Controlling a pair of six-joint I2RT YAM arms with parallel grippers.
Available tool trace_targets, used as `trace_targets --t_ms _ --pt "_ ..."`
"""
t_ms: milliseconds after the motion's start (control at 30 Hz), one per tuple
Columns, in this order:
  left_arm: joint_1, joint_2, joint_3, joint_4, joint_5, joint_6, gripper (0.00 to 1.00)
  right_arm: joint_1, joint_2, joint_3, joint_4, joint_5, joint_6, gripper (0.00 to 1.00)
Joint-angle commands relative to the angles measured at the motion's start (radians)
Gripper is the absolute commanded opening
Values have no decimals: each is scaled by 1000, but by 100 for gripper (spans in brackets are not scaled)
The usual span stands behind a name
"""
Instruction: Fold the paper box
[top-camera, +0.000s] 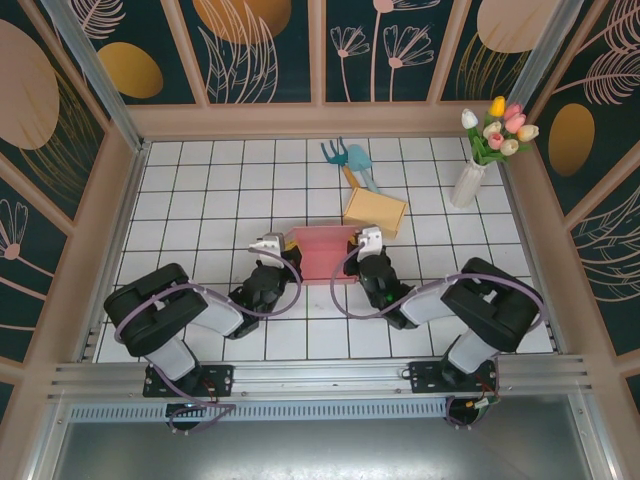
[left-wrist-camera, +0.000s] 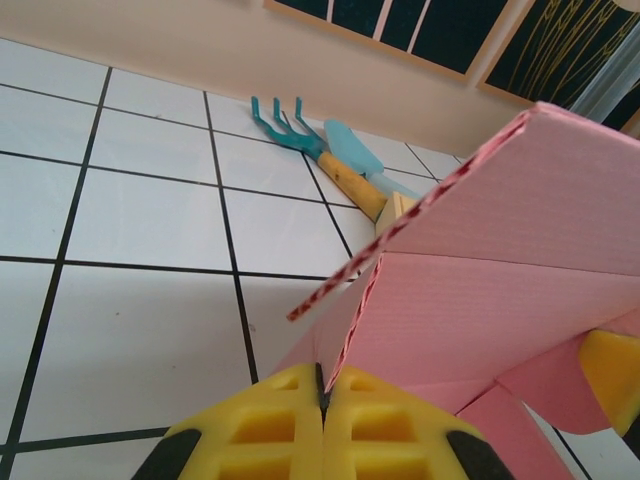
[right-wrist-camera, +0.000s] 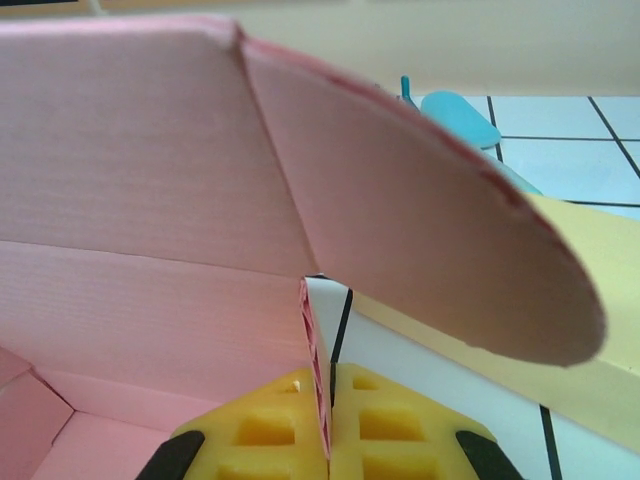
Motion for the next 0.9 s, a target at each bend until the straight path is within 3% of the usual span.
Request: trace_targets --t_ms 0,400,633,867 --pt "-28 24 -19 85 5 -33 0 50 33 4 160 48 40 0" --pt "-79 58 -93 129 -5 -76 0 94 82 -84 192 93 166 0" --pt "-124 116 -125 180 -35 -110 0 165 108 -134 243 190 168 0" --pt "-173 130 -121 136 -71 -187 0 210 79 -166 163 229 229 0"
